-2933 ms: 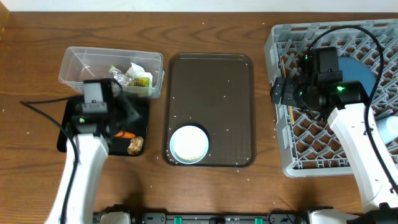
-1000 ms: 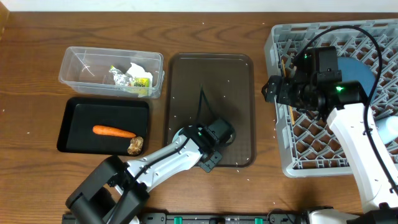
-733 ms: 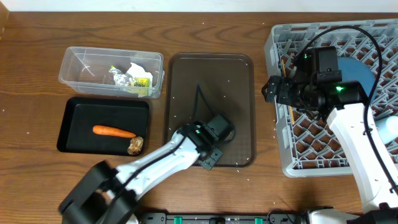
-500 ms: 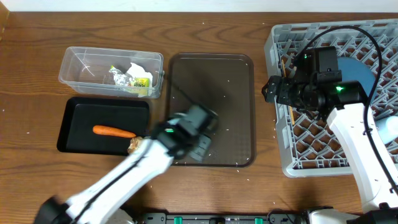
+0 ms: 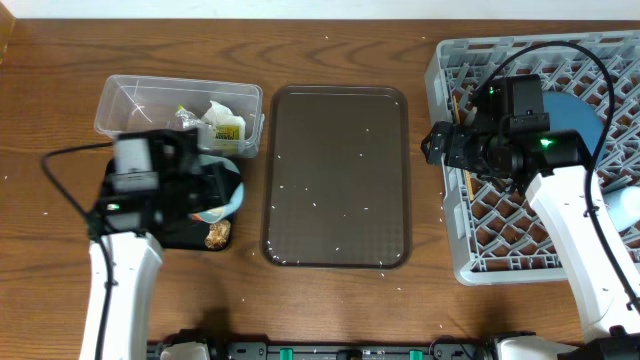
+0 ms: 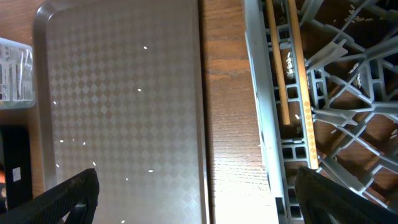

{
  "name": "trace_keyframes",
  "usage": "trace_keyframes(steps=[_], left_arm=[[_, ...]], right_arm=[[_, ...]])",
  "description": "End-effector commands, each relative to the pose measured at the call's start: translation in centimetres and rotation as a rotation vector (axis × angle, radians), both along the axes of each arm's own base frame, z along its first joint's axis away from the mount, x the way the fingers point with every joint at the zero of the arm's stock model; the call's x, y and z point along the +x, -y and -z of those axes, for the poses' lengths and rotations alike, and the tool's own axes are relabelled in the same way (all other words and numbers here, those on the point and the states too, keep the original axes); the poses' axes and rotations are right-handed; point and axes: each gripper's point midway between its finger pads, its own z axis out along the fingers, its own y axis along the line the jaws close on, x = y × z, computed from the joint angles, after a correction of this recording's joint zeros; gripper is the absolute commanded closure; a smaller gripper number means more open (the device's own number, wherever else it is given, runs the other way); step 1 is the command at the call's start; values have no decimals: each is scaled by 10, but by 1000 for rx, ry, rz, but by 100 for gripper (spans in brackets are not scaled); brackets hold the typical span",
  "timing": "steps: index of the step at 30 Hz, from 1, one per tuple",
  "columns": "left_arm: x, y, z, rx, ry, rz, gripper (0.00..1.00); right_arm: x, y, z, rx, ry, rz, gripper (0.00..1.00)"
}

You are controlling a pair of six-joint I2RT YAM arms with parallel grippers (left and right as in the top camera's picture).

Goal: Sort waste into correct bins and load items into the dishwasher rack
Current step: 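Tilt the light-blue bowl over the black tray to dump the rice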

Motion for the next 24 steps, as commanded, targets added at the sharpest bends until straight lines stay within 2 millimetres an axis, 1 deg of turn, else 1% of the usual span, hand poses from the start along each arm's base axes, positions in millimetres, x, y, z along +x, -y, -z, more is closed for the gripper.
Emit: trace_keyframes(steps=[1, 4, 6, 8, 11, 15, 20, 24], left_arm=[[-6, 13, -15, -304, 82, 136, 94], [-1, 1, -20, -445, 184, 175, 94], [1, -7, -14, -482, 217, 178, 94], [1, -11, -11, -517, 261, 197, 94], [-4, -16, -16, -603, 378, 232, 94], [-4, -33, -8, -588, 405, 179, 94], [-3, -57, -8, -558, 443, 107, 94], [-3, -71, -8, -545, 459, 64, 94]], right_arm=[[-1, -3, 3, -1, -7, -3, 5], [0, -3, 2, -1, -5, -3, 5], [0, -3, 2, -1, -6, -3, 5], [0, -3, 2, -1, -6, -3, 5], [-1, -3, 2, -1, -6, -3, 5], [-1, -3, 3, -2, -9, -3, 5], [-1, -2, 3, -5, -8, -1, 5], [0, -2, 3, -4, -6, -1, 5]])
